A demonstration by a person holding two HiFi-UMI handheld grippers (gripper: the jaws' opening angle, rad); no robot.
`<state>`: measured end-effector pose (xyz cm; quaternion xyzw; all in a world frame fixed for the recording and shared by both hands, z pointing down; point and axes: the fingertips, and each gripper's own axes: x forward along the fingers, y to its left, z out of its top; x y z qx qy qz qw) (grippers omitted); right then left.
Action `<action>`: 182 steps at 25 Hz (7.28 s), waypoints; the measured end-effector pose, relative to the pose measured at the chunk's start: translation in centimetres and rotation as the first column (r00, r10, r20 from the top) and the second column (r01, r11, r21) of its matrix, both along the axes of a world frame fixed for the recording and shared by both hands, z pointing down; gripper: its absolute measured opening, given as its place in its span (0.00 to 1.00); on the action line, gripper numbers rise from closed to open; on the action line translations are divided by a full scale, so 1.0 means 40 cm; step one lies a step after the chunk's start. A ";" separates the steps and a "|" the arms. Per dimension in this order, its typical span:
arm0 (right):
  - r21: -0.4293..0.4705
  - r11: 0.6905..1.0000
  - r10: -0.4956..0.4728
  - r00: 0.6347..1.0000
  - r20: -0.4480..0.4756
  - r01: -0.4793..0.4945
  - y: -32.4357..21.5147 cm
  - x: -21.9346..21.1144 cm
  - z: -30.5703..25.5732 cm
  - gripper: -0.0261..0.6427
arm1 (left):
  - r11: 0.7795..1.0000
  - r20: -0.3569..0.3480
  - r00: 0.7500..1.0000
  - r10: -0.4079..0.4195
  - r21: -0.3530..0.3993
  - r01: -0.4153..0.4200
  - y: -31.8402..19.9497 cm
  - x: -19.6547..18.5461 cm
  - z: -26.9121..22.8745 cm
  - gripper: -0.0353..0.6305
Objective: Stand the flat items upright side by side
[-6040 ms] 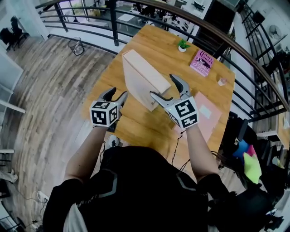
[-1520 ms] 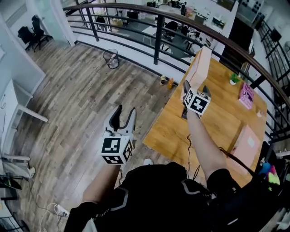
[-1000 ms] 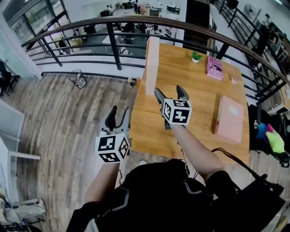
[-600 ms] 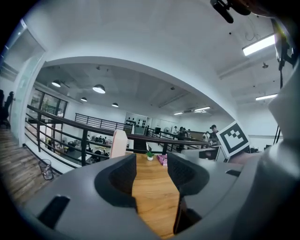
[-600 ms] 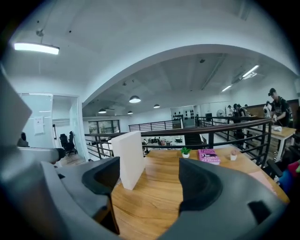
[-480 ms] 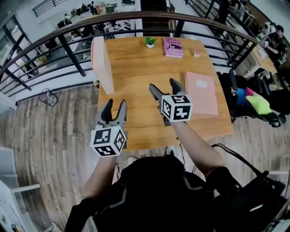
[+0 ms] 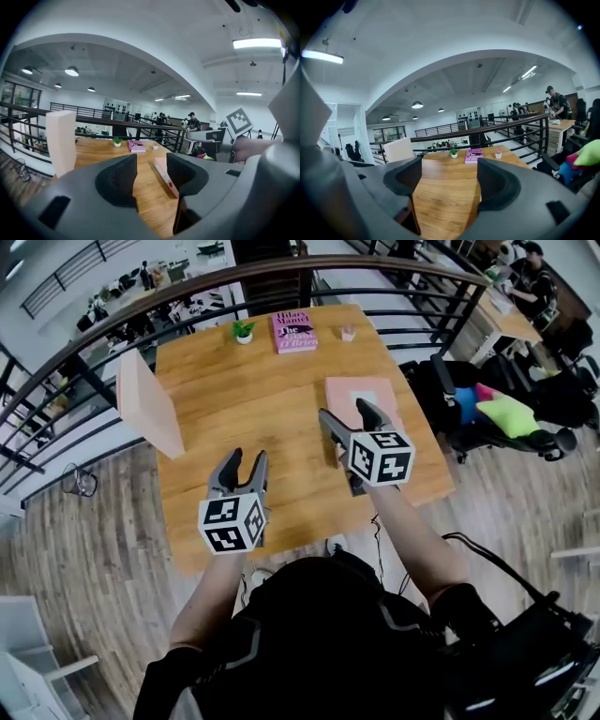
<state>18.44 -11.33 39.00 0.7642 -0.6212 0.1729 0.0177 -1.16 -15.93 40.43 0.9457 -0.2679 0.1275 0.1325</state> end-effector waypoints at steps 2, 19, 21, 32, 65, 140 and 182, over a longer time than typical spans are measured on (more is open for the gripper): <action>-0.007 0.999 0.033 0.999 0.017 -0.033 0.040 0.077 0.013 0.60 | 0.996 -0.023 0.997 0.069 -0.058 -0.071 0.039 0.070 0.020 0.38; -0.105 0.994 -0.010 0.993 0.121 0.023 0.118 0.592 0.227 0.58 | 0.945 0.143 0.966 0.213 -0.280 -0.167 0.206 0.378 0.286 0.48; -0.144 0.988 -0.044 0.990 0.133 0.063 0.095 0.636 0.267 0.60 | 0.946 0.188 0.957 0.221 -0.281 -0.163 0.215 0.398 0.329 0.48; -0.188 0.975 -0.024 0.894 0.447 0.120 -0.006 0.827 0.509 0.56 | 0.903 0.408 0.816 0.409 -0.306 -0.300 0.322 0.508 0.540 0.50; -0.371 0.789 -0.194 0.770 0.607 0.491 -0.165 0.863 0.775 0.67 | 0.856 0.603 0.608 0.516 -0.367 -0.363 0.287 0.575 0.742 0.54; 0.086 0.858 -0.382 0.739 -0.555 0.507 0.359 0.181 -0.029 0.28 | 0.770 0.931 0.256 0.258 -0.038 -0.637 0.178 0.482 0.753 0.53; -0.278 0.821 -0.226 0.732 0.643 0.499 0.055 0.842 0.770 0.67 | 0.814 0.700 0.423 0.575 -0.440 -0.378 0.090 0.539 0.639 0.54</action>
